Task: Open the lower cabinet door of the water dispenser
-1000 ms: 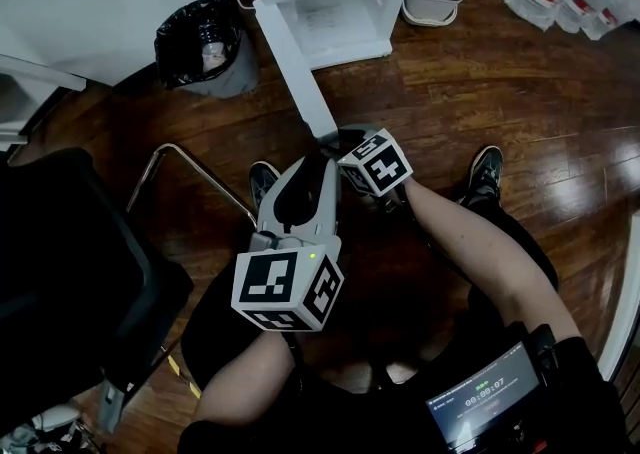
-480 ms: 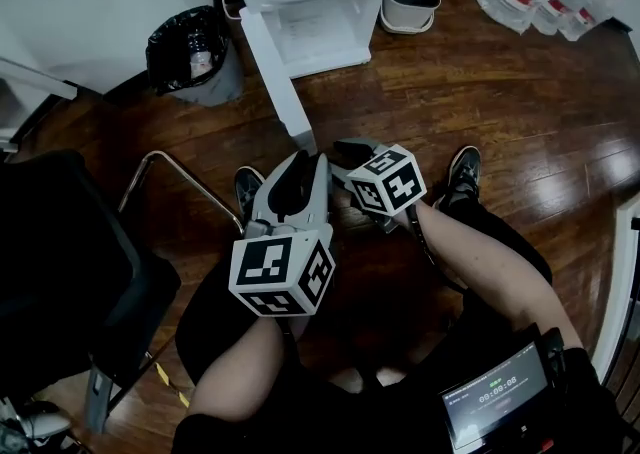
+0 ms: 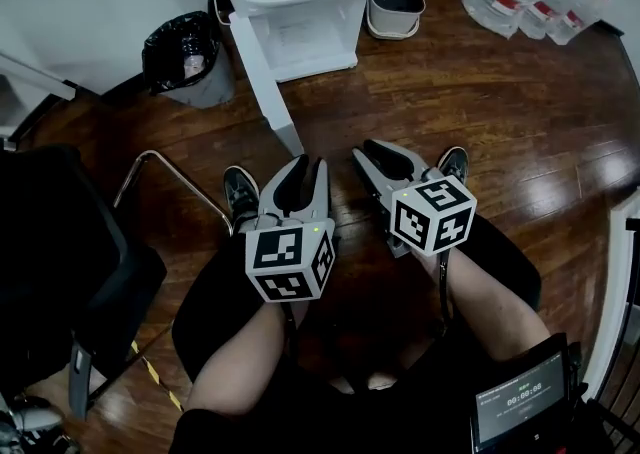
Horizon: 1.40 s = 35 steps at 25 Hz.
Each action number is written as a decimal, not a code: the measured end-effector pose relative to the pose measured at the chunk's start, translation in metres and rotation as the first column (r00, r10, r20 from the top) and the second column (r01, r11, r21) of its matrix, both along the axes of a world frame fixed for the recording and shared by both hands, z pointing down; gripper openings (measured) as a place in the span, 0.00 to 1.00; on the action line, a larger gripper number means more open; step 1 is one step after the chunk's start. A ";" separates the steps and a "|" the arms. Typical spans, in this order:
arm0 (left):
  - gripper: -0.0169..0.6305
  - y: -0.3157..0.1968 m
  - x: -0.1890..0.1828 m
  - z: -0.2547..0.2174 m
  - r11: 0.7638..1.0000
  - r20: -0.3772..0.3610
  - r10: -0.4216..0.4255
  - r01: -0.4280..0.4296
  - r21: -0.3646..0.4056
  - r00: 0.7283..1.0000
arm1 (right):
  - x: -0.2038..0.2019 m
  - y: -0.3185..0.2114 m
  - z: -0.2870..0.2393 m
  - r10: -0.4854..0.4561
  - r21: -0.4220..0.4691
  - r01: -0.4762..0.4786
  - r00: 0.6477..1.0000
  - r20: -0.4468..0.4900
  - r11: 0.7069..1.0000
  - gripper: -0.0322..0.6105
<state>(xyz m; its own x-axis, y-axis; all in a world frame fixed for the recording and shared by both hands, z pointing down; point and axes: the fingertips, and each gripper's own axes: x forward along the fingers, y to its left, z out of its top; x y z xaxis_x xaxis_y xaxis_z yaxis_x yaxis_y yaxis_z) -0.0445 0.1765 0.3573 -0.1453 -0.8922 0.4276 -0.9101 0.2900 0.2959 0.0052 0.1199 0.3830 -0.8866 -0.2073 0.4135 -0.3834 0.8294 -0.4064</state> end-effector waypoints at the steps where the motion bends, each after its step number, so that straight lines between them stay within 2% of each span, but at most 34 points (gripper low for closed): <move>1: 0.19 0.001 0.003 0.007 1.000 -0.002 0.004 -0.004 -0.017 1.000 | 0.001 -0.004 -0.001 0.002 0.049 -0.002 1.000 -0.004 0.999 0.17; 5: 0.19 -0.004 0.008 0.017 0.999 -0.021 0.014 -0.015 -0.029 1.000 | -0.011 -0.010 0.001 -0.030 0.158 0.036 0.999 -0.036 0.987 0.11; 12: 0.19 -0.015 0.001 0.011 0.999 -0.029 0.036 -0.036 -0.009 0.999 | -0.026 -0.014 -0.016 -0.057 0.209 0.055 0.998 0.000 0.976 0.10; 15: 0.19 -0.014 0.001 0.016 0.999 -0.045 0.042 -0.043 -0.027 0.998 | -0.018 -0.018 -0.017 -0.044 0.194 0.045 0.999 -0.010 0.980 0.10; 25: 0.19 -0.019 0.005 0.023 0.998 -0.030 0.031 -0.032 -0.055 0.999 | -0.011 -0.029 -0.017 -0.042 0.163 0.043 0.999 -0.008 0.986 0.10; 31: 0.19 -0.009 0.005 0.039 0.997 -0.089 0.009 -0.016 -0.079 0.996 | 0.002 -0.030 -0.013 -0.008 0.150 0.010 1.000 -0.019 0.989 0.10; 35: 0.19 -0.001 -0.010 0.058 0.992 -0.046 -0.003 -0.003 -0.124 0.999 | 0.000 -0.036 -0.016 0.013 0.144 -0.013 1.000 0.004 0.990 0.10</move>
<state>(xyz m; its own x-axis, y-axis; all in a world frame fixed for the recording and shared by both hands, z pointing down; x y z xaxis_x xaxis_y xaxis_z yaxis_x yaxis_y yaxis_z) -0.0549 0.1750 0.4152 -0.1231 -0.8320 0.5409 -0.8964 0.3271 0.2992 0.0054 0.0843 0.3672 -0.8847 -0.2758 0.3759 -0.3934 0.8743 -0.2844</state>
